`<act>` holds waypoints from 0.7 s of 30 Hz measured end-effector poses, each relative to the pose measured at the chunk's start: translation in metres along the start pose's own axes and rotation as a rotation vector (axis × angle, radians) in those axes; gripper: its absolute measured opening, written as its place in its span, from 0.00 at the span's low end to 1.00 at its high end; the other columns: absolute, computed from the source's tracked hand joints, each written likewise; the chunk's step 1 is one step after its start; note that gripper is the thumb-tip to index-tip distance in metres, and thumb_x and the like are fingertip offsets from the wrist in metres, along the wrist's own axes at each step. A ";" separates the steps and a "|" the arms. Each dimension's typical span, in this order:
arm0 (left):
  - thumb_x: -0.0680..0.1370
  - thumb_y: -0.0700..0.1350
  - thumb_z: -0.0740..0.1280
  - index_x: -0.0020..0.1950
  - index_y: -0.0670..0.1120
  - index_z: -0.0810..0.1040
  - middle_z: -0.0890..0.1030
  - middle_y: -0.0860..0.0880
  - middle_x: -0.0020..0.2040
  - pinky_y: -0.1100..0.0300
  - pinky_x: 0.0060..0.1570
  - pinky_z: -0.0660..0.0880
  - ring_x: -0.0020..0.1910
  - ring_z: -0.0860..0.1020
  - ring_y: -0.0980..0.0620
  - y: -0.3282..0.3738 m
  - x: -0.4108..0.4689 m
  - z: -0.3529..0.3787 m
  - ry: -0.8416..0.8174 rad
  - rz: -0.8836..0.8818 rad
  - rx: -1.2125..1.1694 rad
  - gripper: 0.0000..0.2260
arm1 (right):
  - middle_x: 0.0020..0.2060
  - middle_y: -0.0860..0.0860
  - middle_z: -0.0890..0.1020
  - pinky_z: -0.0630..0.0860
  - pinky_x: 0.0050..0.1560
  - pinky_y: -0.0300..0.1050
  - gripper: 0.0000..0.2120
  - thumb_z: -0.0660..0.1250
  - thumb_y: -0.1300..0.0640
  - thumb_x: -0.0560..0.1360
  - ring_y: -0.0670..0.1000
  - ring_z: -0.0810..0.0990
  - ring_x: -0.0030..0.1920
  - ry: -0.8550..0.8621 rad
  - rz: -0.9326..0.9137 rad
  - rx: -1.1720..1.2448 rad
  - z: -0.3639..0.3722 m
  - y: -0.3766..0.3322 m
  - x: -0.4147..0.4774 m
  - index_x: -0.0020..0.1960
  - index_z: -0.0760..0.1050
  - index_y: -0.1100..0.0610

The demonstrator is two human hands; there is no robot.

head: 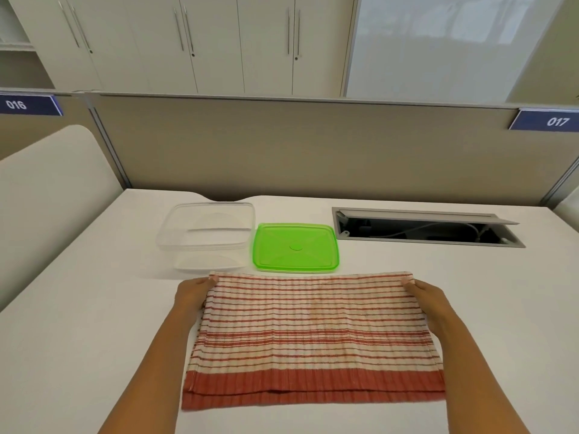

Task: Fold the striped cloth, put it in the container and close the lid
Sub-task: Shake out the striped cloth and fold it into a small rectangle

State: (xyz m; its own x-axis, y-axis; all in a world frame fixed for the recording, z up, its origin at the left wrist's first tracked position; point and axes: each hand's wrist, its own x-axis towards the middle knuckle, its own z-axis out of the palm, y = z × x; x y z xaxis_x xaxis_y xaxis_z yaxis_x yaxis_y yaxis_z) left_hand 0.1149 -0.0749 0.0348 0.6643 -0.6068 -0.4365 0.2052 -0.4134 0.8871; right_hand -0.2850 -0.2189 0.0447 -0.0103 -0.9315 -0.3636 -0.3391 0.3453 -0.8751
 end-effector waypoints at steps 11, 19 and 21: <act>0.74 0.51 0.68 0.51 0.50 0.81 0.84 0.51 0.46 0.55 0.43 0.79 0.46 0.81 0.50 0.056 -0.042 -0.008 -0.097 0.379 -0.073 0.09 | 0.50 0.53 0.83 0.77 0.52 0.51 0.12 0.65 0.51 0.76 0.54 0.80 0.48 0.203 -0.317 0.132 -0.019 -0.033 -0.015 0.57 0.76 0.55; 0.74 0.52 0.68 0.53 0.48 0.81 0.82 0.53 0.43 0.64 0.43 0.77 0.43 0.80 0.57 0.114 -0.097 0.031 0.154 0.729 0.018 0.12 | 0.50 0.54 0.83 0.75 0.45 0.38 0.10 0.65 0.53 0.76 0.50 0.80 0.47 0.357 -0.613 -0.054 0.005 -0.103 -0.069 0.55 0.77 0.55; 0.74 0.52 0.68 0.52 0.48 0.81 0.82 0.56 0.41 0.68 0.42 0.76 0.43 0.80 0.60 0.127 -0.115 0.046 0.116 0.784 0.001 0.11 | 0.49 0.52 0.83 0.79 0.49 0.45 0.09 0.66 0.52 0.76 0.50 0.82 0.47 0.295 -0.686 -0.031 0.021 -0.125 -0.089 0.54 0.78 0.54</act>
State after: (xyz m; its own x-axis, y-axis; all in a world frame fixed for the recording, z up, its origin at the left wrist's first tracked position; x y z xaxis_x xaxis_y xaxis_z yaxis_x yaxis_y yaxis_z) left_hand 0.0316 -0.0893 0.1908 0.6853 -0.6469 0.3345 -0.3544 0.1051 0.9292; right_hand -0.2217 -0.1766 0.1802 -0.0375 -0.9302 0.3652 -0.3862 -0.3235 -0.8638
